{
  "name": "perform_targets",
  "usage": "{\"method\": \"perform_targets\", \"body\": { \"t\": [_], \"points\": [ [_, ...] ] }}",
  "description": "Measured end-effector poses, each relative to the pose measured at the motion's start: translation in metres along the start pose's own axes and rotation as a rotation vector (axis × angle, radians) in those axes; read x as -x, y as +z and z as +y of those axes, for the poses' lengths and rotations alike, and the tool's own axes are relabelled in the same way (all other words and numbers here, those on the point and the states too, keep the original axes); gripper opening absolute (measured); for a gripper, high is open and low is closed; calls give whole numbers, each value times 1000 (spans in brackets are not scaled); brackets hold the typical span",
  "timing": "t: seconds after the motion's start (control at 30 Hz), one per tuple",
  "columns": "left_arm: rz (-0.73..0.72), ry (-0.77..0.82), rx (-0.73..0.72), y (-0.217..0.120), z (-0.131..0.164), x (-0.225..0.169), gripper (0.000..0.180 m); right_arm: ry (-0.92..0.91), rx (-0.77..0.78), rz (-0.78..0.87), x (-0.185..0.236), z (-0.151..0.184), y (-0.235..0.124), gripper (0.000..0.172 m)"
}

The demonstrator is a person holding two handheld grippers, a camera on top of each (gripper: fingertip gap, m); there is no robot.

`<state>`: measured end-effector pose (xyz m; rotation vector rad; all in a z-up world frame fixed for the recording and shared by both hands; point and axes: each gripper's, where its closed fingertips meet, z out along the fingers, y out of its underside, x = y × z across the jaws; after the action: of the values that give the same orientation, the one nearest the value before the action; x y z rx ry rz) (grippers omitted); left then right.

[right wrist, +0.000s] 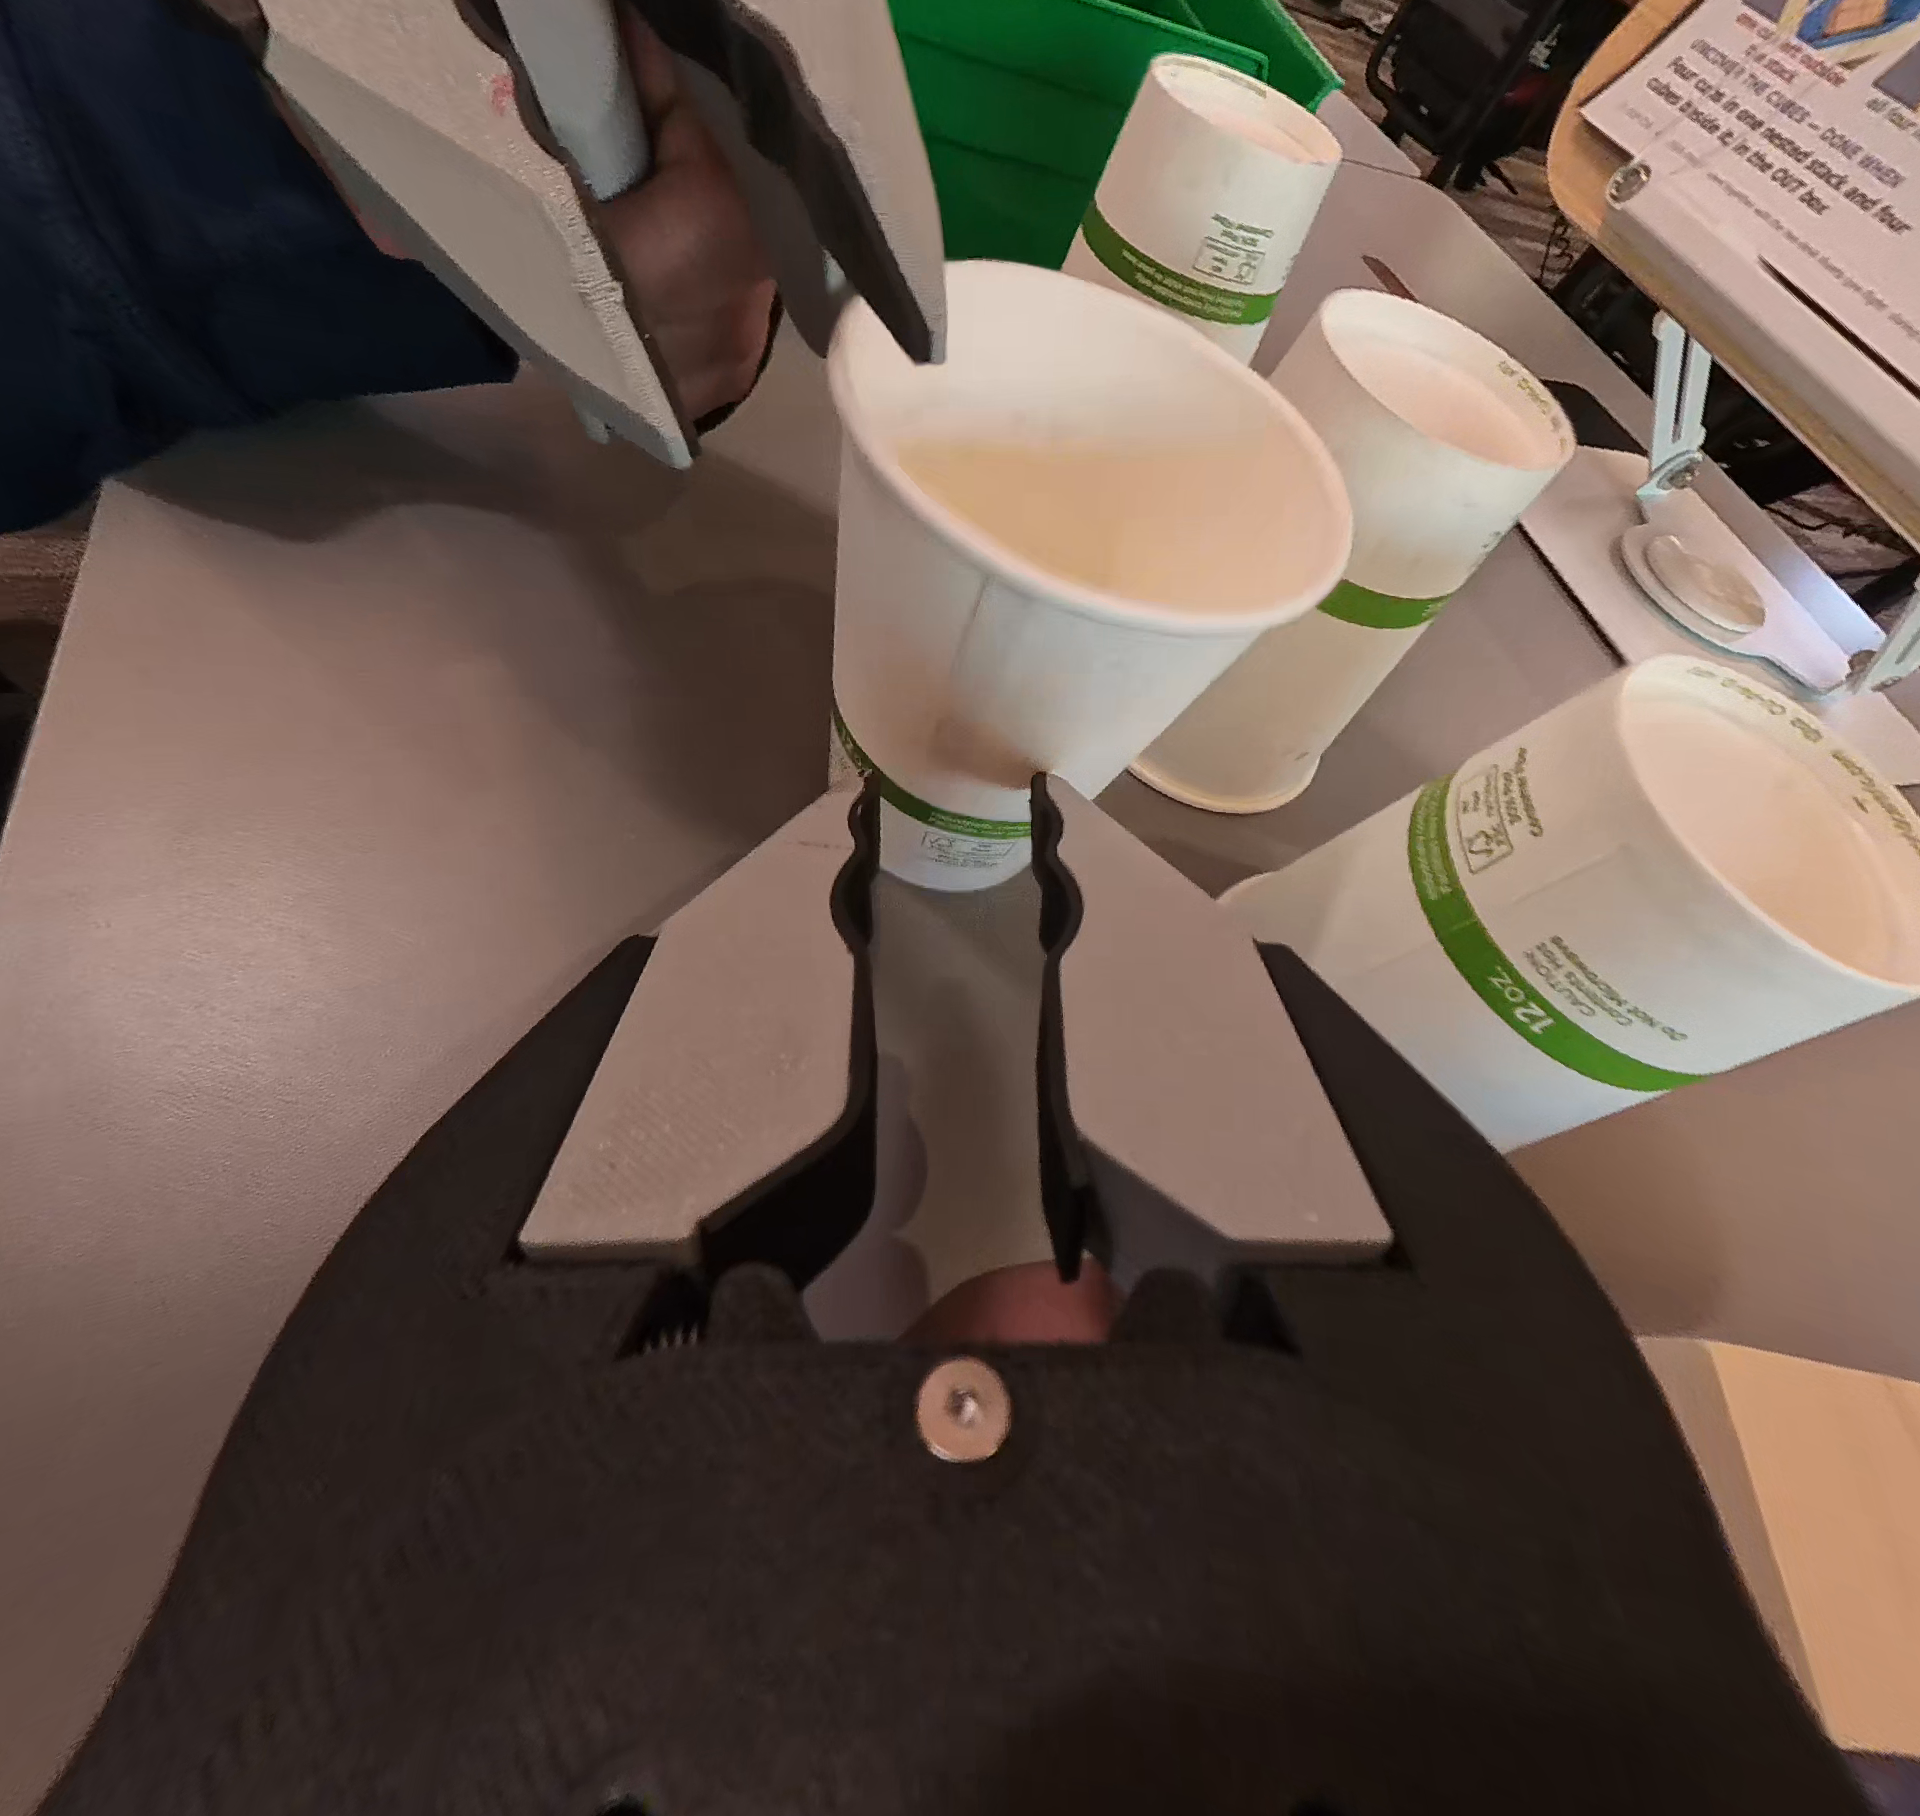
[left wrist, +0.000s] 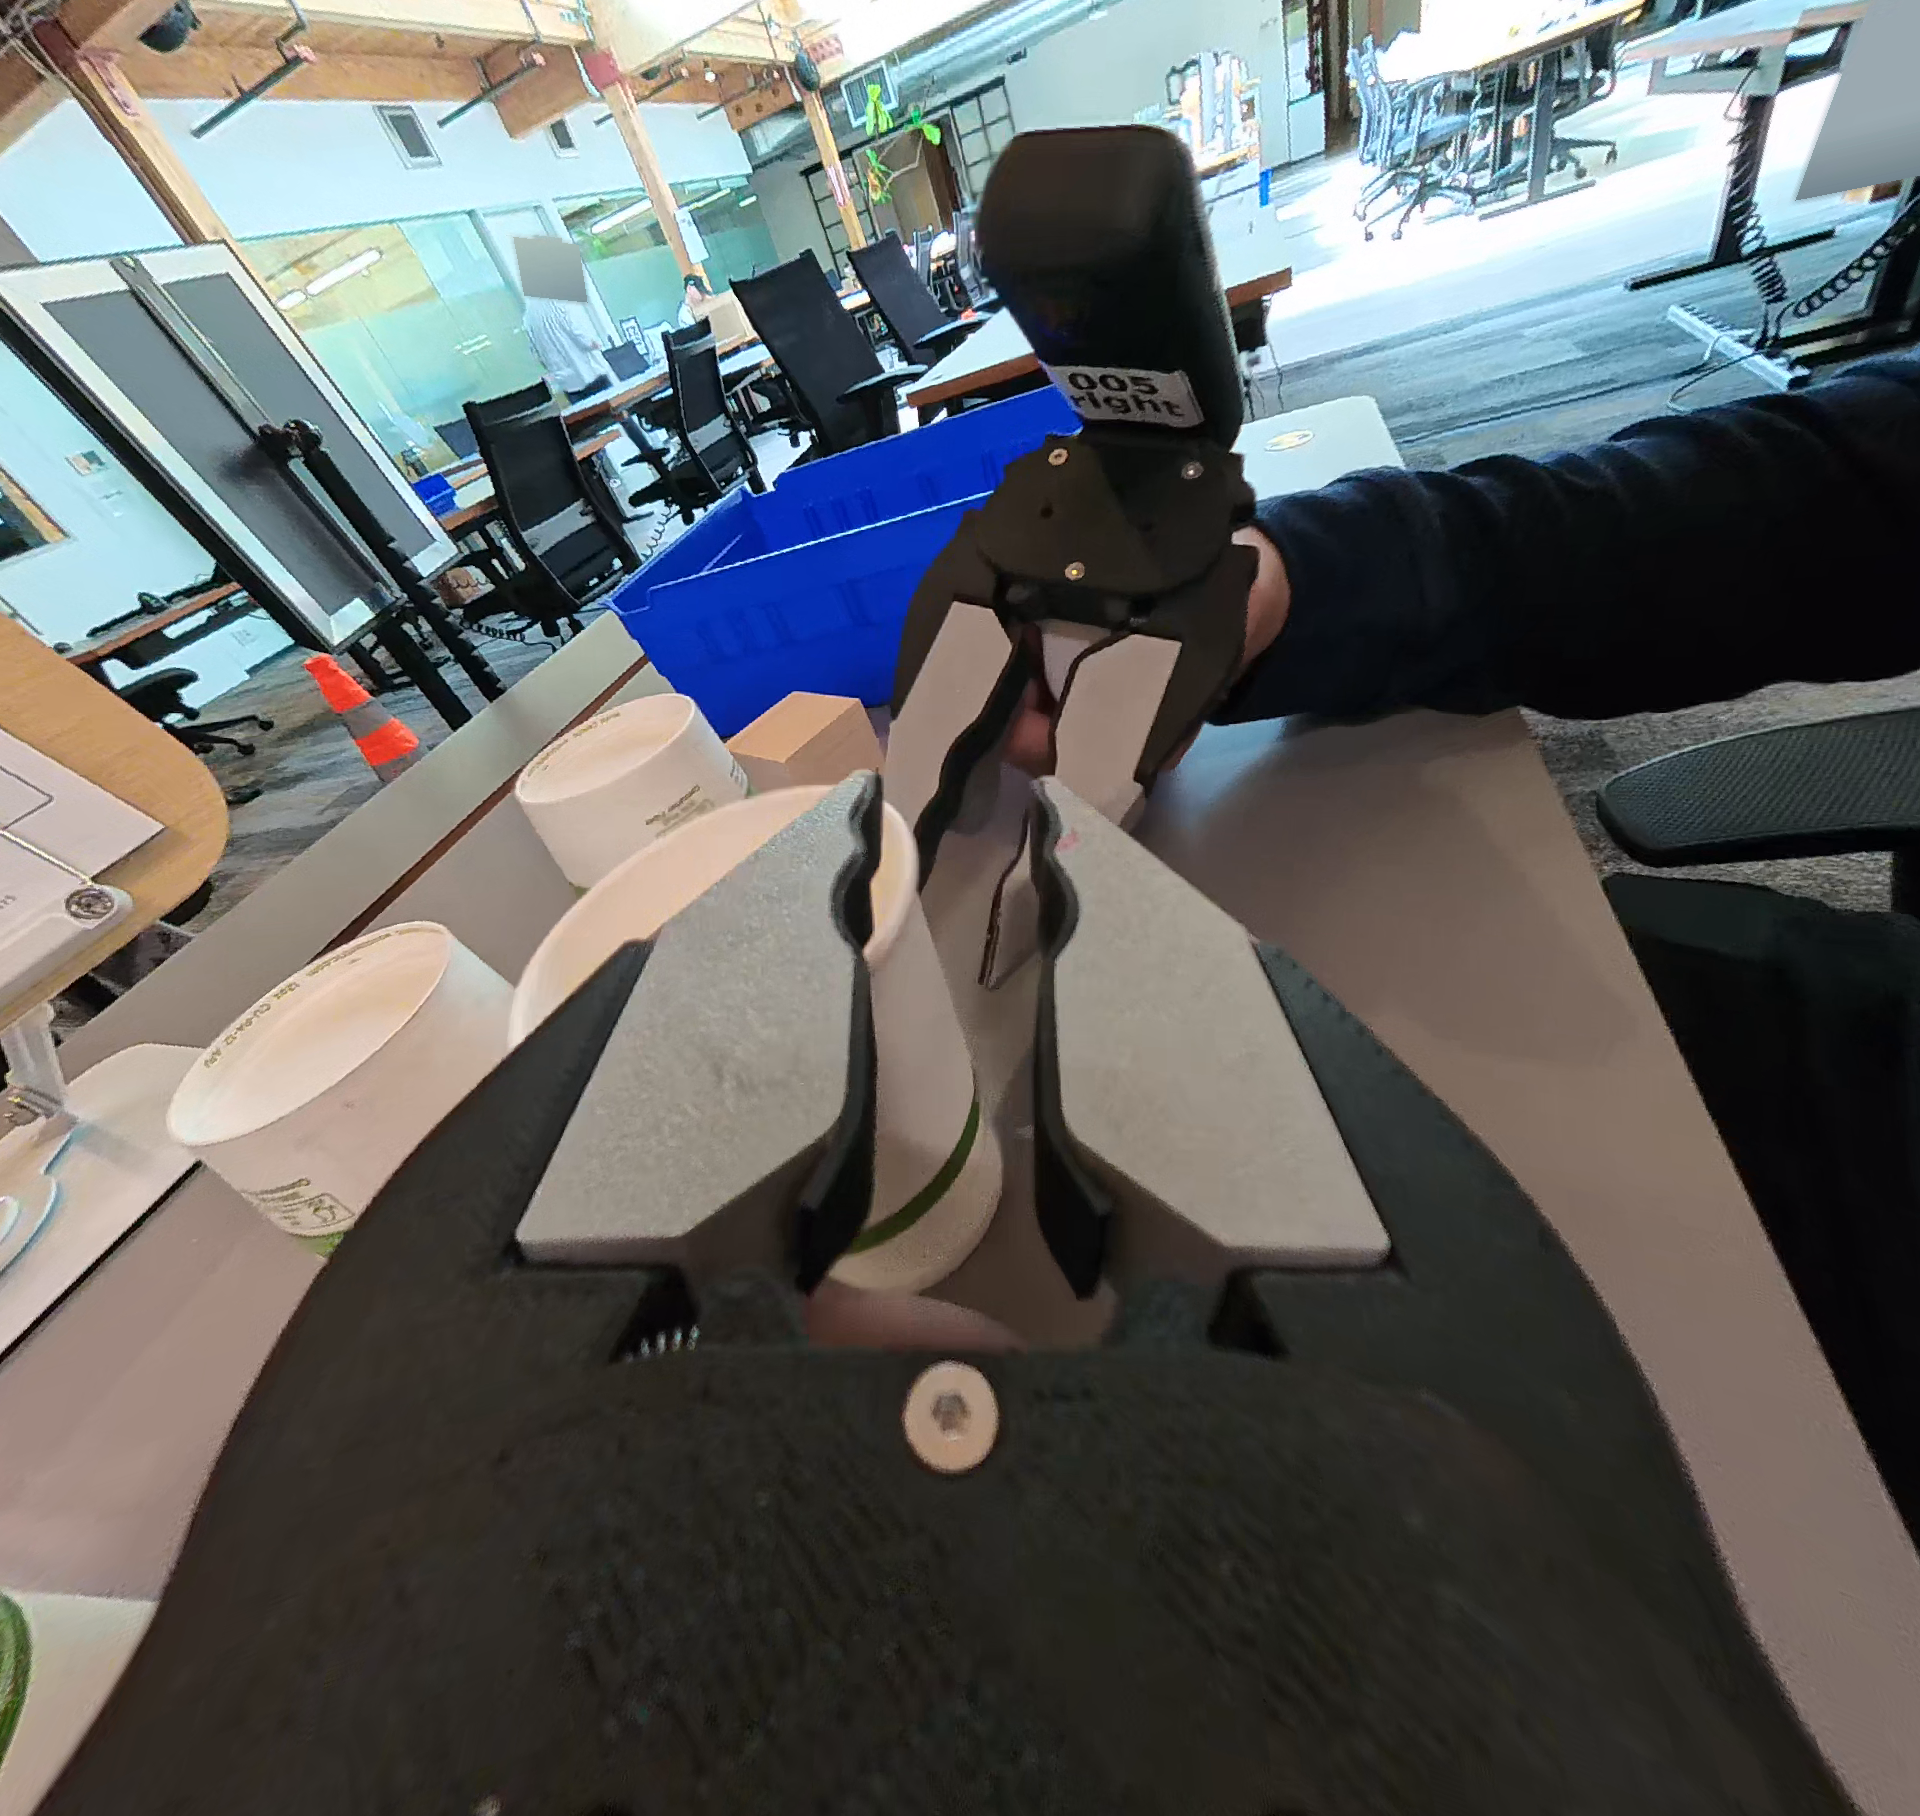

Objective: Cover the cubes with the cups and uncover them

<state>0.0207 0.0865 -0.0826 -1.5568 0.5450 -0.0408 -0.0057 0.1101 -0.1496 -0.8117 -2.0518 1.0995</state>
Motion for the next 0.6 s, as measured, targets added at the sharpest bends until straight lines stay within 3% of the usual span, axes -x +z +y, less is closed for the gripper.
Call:
{"method": "perform_targets", "body": {
  "t": [0.17, 0.4, 0.6],
  "points": [
    [-1, -15, -32, -2, -6, 1, 32, -36, -8, -53, 14, -2, 1, 26],
    [-53, -90, -212, -23, -37, 17, 36, 11, -69, -14, 1, -13, -7, 26],
    [-354, -251, -262, -49, -32, 81, 33, 148, -271, 155, -44, -40, -38, 24]
  ]
}}
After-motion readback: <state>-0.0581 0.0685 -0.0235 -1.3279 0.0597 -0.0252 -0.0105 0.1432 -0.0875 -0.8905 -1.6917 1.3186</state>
